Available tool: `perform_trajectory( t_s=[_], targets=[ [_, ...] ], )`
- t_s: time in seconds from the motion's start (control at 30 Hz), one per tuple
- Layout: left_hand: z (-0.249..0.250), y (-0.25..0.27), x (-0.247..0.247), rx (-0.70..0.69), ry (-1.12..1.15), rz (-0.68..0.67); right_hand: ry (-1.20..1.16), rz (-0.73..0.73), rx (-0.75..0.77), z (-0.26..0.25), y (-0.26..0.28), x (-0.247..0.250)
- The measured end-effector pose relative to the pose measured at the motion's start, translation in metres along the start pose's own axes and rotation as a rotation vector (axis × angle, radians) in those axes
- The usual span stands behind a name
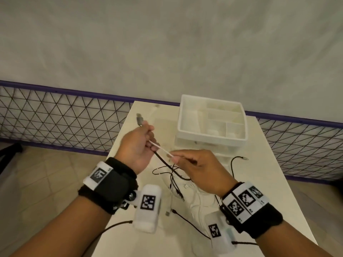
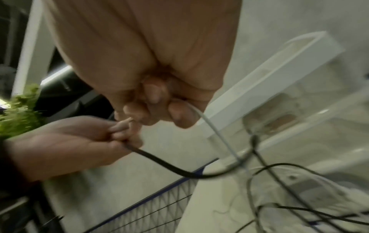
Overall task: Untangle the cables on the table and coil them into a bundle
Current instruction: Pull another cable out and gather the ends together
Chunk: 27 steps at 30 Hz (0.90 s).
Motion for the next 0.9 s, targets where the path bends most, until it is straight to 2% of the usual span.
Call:
perform_trajectory(
  t_s=[0.13,0.27,0.37,0.47,0.57,0.63,0.7,0.77,0.9],
  targets=[
    [0.030,-0.008,0.024,-0.081,0.056,0.085,-0.036,0.073,-0.161,0.034,0.016,0.047],
    [0.053,-0.010,0.041,-0.168,0.212,0.126,-0.144,0.289,-0.355,0.091,0.031,0.086],
    [0.063,-0.005,0.043,-0.245,0.083,0.089,-0.107,0.389,-0.441,0.118,0.040,0.101],
    [0.050,0.007,0.025,-0.316,-0.311,-0.042,0.064,0.395,-0.333,0.097,0.031,0.095],
    [0.012,0.028,-0.010,-0.381,-0.685,-0.226,0.301,0.290,-0.054,0.039,0.012,0.068],
    [-0.012,0.039,-0.031,-0.382,-0.796,-0.353,0.335,0.232,0.117,0.002,0.003,0.049],
    [-0.026,0.043,-0.041,-0.287,-0.767,-0.428,0.299,0.204,0.209,-0.022,0.000,0.042],
    [-0.018,0.038,-0.036,-0.250,-0.703,-0.389,0.202,0.186,0.143,-0.024,0.002,0.052],
    [0.018,0.024,-0.009,-0.356,-0.769,-0.194,0.133,0.223,-0.121,0.016,0.019,0.091]
  ],
)
Point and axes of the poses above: each hand's wrist, its own y-axis away from the middle knuckle, its own x-axis out of the back of the hand, z = x × y, the point moved 5 cm from there along -y, towards the middle knuckle, and after that the axes turned 3 degrees about -x, right-handed, at the moved point
